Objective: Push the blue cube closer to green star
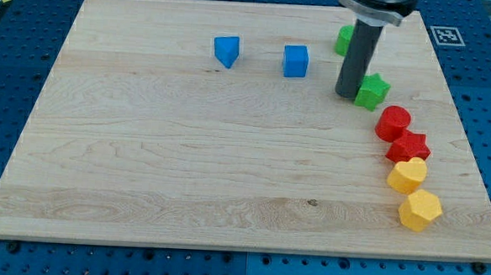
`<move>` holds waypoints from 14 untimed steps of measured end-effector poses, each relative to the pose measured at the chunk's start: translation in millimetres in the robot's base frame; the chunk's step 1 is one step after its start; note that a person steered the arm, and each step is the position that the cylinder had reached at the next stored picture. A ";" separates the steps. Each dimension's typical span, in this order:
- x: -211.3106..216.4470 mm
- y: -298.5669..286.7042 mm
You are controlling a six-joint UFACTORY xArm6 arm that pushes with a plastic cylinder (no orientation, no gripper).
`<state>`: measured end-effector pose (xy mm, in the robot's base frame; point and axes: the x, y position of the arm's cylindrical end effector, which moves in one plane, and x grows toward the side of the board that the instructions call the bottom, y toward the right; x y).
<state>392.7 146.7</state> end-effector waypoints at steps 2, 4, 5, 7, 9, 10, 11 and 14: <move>4.1 5.6; 17.2 -92.9; 11.1 -144.2; -23.7 -163.1; -59.4 -157.6; -58.4 -139.3; -57.9 -102.8; -28.8 -48.9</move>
<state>363.9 97.8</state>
